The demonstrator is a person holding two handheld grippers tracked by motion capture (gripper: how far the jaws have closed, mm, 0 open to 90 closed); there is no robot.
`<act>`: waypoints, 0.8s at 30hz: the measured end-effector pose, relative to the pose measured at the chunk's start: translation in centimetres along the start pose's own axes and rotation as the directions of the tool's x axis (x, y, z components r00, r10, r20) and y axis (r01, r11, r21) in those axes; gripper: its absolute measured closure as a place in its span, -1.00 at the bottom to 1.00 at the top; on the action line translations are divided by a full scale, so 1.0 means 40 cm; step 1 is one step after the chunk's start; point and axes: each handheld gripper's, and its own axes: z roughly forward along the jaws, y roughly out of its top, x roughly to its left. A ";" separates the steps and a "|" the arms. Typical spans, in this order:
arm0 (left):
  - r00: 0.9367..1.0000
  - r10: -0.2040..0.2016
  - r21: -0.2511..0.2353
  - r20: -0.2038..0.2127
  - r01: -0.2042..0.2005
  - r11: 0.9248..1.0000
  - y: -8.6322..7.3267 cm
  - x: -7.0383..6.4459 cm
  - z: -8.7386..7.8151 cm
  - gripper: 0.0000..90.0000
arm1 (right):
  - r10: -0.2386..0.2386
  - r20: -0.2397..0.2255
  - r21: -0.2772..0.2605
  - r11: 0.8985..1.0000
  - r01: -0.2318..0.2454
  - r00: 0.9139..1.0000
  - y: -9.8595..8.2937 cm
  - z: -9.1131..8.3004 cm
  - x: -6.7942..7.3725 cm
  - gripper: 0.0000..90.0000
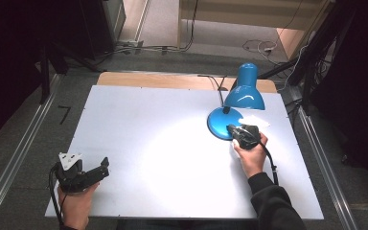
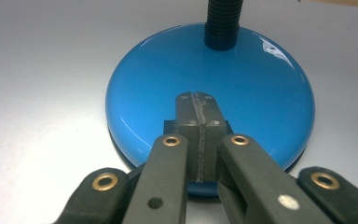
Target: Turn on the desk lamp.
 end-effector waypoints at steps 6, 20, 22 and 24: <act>1.000 0.000 0.001 0.002 0.000 1.000 0.001 0.001 0.002 -0.93 | 0.030 -0.053 -0.036 0.999 -0.032 0.998 0.010 -0.024 -0.006 0.53; 1.000 0.000 -0.005 0.005 0.000 1.000 0.001 0.000 -0.002 -0.93 | 0.041 -0.081 -0.020 0.999 -0.043 0.996 0.009 -0.068 -0.014 -0.13; 1.000 0.001 -0.005 0.006 -0.001 1.000 0.001 0.000 -0.002 -0.93 | 0.036 -0.088 -0.015 0.999 -0.038 0.995 0.007 -0.075 -0.013 -0.18; 1.000 0.001 -0.006 0.007 -0.001 1.000 0.001 0.000 -0.002 -0.93 | 0.029 -0.087 -0.016 0.999 -0.031 0.996 0.005 -0.083 -0.014 -0.21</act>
